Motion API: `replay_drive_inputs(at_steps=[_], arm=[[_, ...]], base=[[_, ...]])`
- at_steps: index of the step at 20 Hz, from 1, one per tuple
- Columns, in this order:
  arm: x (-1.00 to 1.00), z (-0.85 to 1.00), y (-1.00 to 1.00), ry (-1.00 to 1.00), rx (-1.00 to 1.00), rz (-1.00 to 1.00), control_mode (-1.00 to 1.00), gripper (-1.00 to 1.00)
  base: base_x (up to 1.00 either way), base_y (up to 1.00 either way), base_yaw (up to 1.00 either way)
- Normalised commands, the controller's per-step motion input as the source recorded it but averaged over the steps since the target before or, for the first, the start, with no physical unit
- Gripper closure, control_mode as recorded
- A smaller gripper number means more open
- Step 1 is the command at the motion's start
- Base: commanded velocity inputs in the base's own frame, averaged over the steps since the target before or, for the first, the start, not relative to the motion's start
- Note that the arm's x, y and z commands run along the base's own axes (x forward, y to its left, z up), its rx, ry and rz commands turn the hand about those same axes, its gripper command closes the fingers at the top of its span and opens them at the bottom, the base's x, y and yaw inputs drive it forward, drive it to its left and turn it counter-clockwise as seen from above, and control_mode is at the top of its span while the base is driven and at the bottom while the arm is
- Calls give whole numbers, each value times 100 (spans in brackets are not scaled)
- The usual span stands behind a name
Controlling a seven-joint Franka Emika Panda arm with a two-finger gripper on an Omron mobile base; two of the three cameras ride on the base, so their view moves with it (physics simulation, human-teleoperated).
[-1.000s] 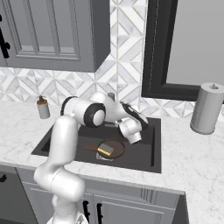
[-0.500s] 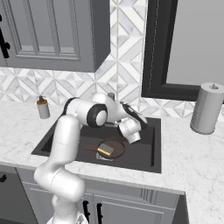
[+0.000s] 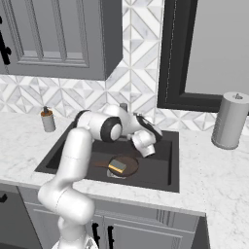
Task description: Pick the pan and sponge and place them into the sink. Then turn on the water.
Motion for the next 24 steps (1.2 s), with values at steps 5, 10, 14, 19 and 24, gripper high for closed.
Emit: replay_drive_inputs(at_steps=[5, 10, 14, 19, 24], arm=[[36, -3, 0, 0, 3, 0, -100, -100], [35, -11, 0, 0, 3, -1, -100, -100], [33, -19, 0, 0, 3, -1, -100, -100], [13, -6, -3, 0, 5, -4, -100, -100], [8, 0, -28, 0, 9, -11, -100, 100]], base=[[0, 0, 0], [0, 0, 0], [0, 0, 0], [0, 0, 0], [0, 0, 0]])
